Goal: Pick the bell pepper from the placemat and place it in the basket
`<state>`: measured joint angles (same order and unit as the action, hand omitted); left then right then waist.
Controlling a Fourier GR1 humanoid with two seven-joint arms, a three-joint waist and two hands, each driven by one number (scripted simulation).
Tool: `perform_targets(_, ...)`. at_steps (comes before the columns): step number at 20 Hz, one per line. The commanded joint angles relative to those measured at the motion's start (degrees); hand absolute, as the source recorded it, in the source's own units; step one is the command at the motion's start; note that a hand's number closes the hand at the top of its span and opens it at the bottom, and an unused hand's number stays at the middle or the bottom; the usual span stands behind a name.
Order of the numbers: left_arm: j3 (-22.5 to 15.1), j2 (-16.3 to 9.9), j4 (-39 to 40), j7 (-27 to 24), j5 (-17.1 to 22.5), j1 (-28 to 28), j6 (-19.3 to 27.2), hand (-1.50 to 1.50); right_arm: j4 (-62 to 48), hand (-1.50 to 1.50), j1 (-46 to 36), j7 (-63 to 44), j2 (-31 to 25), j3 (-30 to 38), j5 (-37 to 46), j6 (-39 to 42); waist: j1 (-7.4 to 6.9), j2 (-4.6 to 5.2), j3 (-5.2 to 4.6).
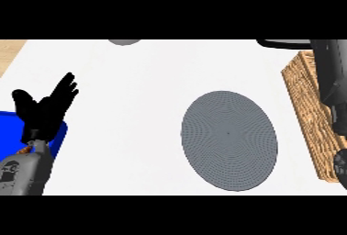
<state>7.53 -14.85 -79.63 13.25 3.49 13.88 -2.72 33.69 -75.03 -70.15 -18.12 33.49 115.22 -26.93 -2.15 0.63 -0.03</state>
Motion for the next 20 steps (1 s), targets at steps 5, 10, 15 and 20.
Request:
perform_targets(5,0.25,-0.29,-0.61,-0.04,-0.40,-2.09,-0.06,0.00,4.77,1.50,5.78,-8.92,2.32,3.42,0.26,-5.31,1.13,-0.54,0.04)
perform_targets(10,0.99,-1.01,0.41,-0.91,-0.10,-0.85,-0.59,0.00,10.41,1.50,11.85,-13.89,1.41,5.21,6.51,-8.31,1.61,-0.29,-0.05)
perform_targets(15,0.61,0.24,-0.57,-0.24,-0.22,-1.70,0.34,0.00,13.56,-1.50,15.04,-10.40,3.37,10.34,3.47,-10.66,1.30,-0.42,0.04)
perform_targets(20,1.44,-0.39,1.66,-2.12,0.12,-1.81,-1.07,0.00,13.02,-1.50,15.06,-5.70,5.10,9.87,2.39,-13.39,1.26,-0.28,0.02)
